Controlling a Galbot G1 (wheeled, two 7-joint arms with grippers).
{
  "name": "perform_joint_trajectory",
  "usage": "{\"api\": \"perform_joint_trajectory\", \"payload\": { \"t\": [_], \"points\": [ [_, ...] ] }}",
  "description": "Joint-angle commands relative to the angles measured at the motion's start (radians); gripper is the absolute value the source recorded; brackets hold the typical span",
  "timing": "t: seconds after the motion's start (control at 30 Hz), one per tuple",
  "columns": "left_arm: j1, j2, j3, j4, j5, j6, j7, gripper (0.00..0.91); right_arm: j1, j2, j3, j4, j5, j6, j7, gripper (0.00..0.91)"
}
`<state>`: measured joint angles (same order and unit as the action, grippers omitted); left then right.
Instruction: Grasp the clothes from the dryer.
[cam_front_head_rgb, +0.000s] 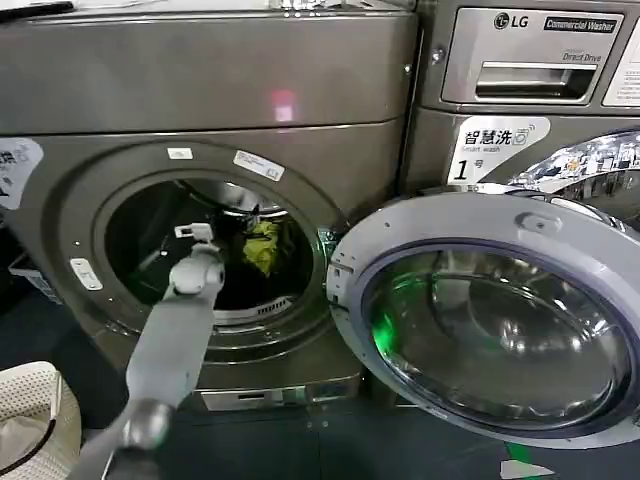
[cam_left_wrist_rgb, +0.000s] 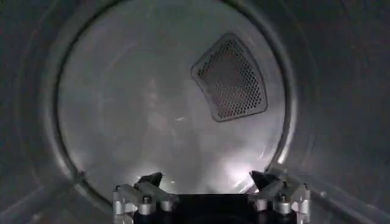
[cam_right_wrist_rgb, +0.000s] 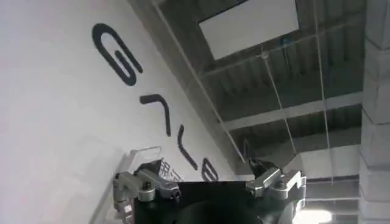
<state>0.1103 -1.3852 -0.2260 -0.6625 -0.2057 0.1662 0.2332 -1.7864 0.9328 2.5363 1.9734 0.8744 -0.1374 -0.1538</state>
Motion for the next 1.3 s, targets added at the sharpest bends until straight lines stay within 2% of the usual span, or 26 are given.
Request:
{"api": "perform_joint_trajectory", "payload": {
  "t": [0.03, 0.17, 0.37, 0.57, 0.73, 0.83, 1.07, 1.3],
  "points": [
    [-0.179, 0.044, 0.227, 0.216, 0.104, 0.009, 0.386, 0.907, 0.006, -0.003, -0.012, -0.005, -0.003, 0.001, -0.003, 0.907],
    [-0.224, 0.054, 0.325, 0.259, 0.203, -0.035, 0.572, 0.907, 0.007, -0.009, -0.012, -0.013, -0.006, 0.003, -0.005, 0.907],
    [-0.256, 0.070, 0.442, 0.324, 0.397, -0.099, 0.722, 0.907, 0.015, -0.010, -0.024, -0.014, -0.012, 0.005, -0.007, 0.907],
    [-0.287, 0.061, 0.519, 0.351, 0.658, -0.150, 0.754, 0.907, 0.026, -0.009, -0.040, -0.013, -0.028, 0.007, -0.009, 0.907],
    [-0.304, 0.051, 0.547, 0.404, 0.774, -0.153, 0.759, 0.907, 0.027, -0.010, -0.042, -0.017, -0.029, 0.008, -0.011, 0.907],
    [-0.302, 0.045, 0.551, 0.433, 0.925, -0.153, 0.708, 0.907, 0.028, -0.011, -0.045, -0.018, -0.029, 0.010, -0.012, 0.907],
    [-0.291, 0.035, 0.567, 0.461, 0.995, -0.148, 0.672, 0.907, 0.033, -0.013, -0.056, -0.017, -0.030, 0.012, -0.013, 0.907],
    [-0.259, 0.014, 0.540, 0.469, 0.935, -0.120, 0.622, 0.907, 0.050, -0.016, -0.083, -0.016, -0.043, 0.016, -0.016, 0.907]
  ]
}}
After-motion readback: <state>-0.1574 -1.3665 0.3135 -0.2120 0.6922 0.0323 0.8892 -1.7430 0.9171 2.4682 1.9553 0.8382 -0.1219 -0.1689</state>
